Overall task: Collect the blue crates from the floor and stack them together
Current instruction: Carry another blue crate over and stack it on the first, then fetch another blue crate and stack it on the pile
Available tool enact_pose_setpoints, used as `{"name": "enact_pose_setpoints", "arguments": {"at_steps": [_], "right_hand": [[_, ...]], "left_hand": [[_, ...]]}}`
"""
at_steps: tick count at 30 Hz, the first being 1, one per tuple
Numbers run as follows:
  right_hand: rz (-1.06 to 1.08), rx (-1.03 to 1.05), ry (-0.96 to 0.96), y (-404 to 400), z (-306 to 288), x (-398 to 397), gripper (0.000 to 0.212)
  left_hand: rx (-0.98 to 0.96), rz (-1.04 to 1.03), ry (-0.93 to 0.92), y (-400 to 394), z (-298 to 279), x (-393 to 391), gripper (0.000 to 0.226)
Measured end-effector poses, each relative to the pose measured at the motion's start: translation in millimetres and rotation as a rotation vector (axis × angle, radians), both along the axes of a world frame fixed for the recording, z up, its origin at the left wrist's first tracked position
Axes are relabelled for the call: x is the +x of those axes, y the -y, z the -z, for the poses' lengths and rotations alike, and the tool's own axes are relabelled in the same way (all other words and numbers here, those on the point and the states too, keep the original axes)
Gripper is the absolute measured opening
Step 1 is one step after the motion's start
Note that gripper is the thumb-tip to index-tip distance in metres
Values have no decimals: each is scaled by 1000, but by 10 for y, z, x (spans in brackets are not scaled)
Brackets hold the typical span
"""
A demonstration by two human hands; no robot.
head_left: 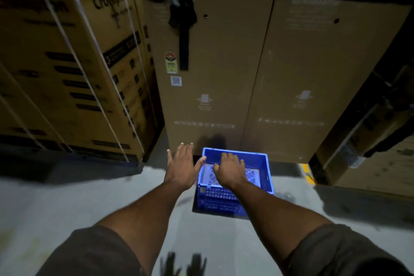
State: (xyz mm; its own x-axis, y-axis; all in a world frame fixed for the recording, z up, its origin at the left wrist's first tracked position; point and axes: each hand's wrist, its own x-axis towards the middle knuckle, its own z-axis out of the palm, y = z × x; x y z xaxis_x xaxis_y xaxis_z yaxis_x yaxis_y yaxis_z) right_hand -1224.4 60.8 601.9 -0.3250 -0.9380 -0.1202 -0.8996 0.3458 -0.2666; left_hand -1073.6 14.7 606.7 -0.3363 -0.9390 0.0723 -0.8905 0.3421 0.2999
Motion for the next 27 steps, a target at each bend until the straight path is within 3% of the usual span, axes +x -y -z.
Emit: {"name": "enact_pose_setpoints", "arguments": {"at_steps": [11, 27], "right_hand": [[-275, -58, 7, -368, -274, 2082, 47], [-838, 12, 29, -1430, 51, 5885, 48]], "left_hand": [[-12, -276, -44, -845, -197, 2250, 71], [106, -910, -31, -2933, 238, 5990, 69]]}}
